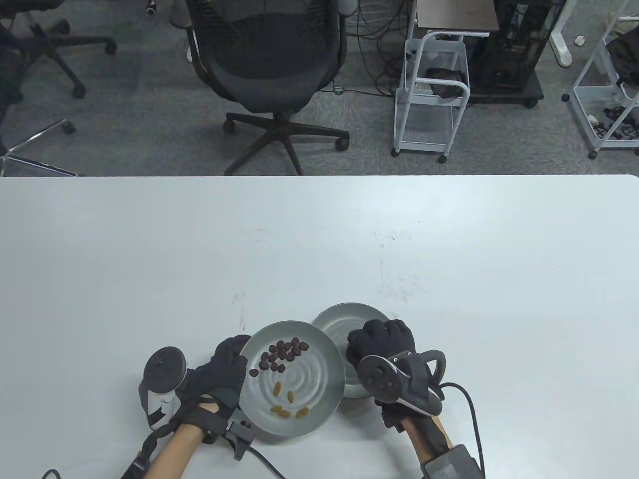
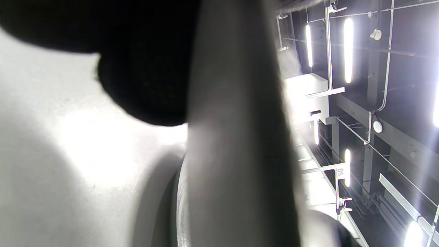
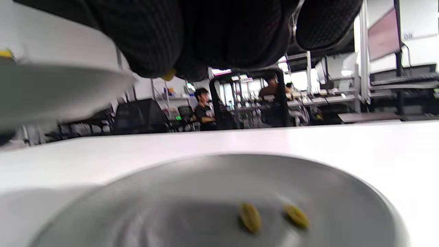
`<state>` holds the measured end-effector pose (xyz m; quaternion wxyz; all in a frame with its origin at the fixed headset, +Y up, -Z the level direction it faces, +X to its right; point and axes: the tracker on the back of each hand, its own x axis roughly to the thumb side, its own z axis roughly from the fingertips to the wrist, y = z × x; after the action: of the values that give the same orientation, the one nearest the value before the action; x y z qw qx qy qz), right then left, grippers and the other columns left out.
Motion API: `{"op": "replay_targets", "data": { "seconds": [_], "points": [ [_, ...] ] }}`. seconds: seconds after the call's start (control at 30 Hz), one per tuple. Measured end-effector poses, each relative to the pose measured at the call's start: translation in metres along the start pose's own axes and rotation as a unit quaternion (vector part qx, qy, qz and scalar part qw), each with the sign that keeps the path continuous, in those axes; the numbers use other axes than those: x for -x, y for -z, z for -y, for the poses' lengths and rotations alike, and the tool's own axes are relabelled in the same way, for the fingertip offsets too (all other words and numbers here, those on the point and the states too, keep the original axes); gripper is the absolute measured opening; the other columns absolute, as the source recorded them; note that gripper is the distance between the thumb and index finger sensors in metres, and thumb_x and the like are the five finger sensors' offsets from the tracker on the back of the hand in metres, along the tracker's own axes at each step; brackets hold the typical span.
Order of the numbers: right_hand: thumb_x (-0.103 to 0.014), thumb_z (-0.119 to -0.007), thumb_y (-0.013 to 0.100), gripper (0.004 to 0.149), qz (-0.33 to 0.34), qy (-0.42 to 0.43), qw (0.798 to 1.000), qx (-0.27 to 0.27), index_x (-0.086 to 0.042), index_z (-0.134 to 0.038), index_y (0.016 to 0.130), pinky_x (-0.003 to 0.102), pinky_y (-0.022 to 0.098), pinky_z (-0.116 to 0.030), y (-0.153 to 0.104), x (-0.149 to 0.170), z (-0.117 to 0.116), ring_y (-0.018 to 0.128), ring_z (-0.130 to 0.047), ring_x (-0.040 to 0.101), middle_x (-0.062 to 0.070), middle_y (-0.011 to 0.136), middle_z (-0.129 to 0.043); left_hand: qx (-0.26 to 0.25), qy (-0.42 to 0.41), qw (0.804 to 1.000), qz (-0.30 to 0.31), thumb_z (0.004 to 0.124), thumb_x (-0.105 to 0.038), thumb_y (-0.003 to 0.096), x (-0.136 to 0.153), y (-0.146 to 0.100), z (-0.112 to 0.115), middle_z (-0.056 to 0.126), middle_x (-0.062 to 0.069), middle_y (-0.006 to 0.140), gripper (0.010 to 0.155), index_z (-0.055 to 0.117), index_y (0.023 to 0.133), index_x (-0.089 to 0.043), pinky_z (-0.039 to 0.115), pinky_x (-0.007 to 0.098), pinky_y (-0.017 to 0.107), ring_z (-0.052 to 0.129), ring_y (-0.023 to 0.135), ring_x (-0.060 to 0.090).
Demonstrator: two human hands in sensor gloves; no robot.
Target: Pick raisins with hand pinch into plate
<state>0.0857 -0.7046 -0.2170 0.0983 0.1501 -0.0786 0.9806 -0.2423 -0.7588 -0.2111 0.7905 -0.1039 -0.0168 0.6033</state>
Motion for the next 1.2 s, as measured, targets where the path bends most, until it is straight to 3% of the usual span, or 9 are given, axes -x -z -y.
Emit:
{"op": "replay_targets", "data": {
  "seconds": [0.07,0.2,0.67,0.83,1.2],
  "points": [
    [-0.038,-0.082,0.049,0.041,-0.013,0.0,0.998,-0.066,-0.018,-0.084,0.085,0.064,0.068,-0.065,0.005,0.006,-0.014,0.062,-0.086,0.028,0.009,0.08,-0.083,-0.001,-0.001,1.0,0.0,0.067,-0.033,0.0479,0.0,0.0,0.0,0.091,0.017,0.074,0.056,0.061,0.099,-0.012,0.091,0.039,0.014,0.105,0.023,0.028],
    [-0.038,-0.082,0.049,0.041,-0.004,-0.001,0.991,-0.136,-0.018,-0.084,0.085,0.064,0.068,-0.064,0.01,0.008,-0.034,0.062,-0.086,0.029,0.009,0.08,-0.082,-0.001,0.0,1.0,-0.001,0.067,-0.033,0.048,0.0,0.0,-0.001,0.091,0.017,0.074,0.056,0.061,0.1,-0.012,0.091,0.04,0.014,0.105,0.023,0.028],
    [-0.038,-0.084,0.048,0.041,0.014,-0.074,0.98,-0.183,-0.019,-0.086,0.084,0.063,0.068,-0.065,0.012,-0.01,-0.053,0.063,-0.087,0.029,0.008,0.081,-0.083,-0.004,0.0,1.0,-0.003,0.067,-0.033,0.048,0.001,0.0,-0.002,0.091,0.017,0.074,0.056,0.061,0.1,-0.012,0.091,0.04,0.014,0.105,0.024,0.028],
    [-0.039,-0.082,0.049,0.043,0.01,-0.06,0.987,-0.149,-0.019,-0.086,0.087,0.064,0.069,-0.063,0.012,-0.007,-0.043,0.065,-0.086,0.03,0.009,0.083,-0.083,-0.004,0.0,1.0,-0.004,0.067,-0.033,0.048,0.001,0.0,-0.002,0.091,0.017,0.074,0.056,0.061,0.1,-0.012,0.091,0.04,0.014,0.105,0.024,0.028],
    [-0.04,-0.078,0.051,0.043,0.012,-0.012,0.999,0.035,-0.018,-0.085,0.087,0.066,0.067,-0.063,-0.006,-0.018,0.001,0.065,-0.086,0.032,0.01,0.083,-0.082,0.0,0.008,1.0,-0.004,0.067,-0.033,0.0481,0.002,0.001,-0.001,0.091,0.017,0.074,0.056,0.061,0.1,-0.012,0.091,0.039,0.014,0.105,0.024,0.028]
  ]
}}
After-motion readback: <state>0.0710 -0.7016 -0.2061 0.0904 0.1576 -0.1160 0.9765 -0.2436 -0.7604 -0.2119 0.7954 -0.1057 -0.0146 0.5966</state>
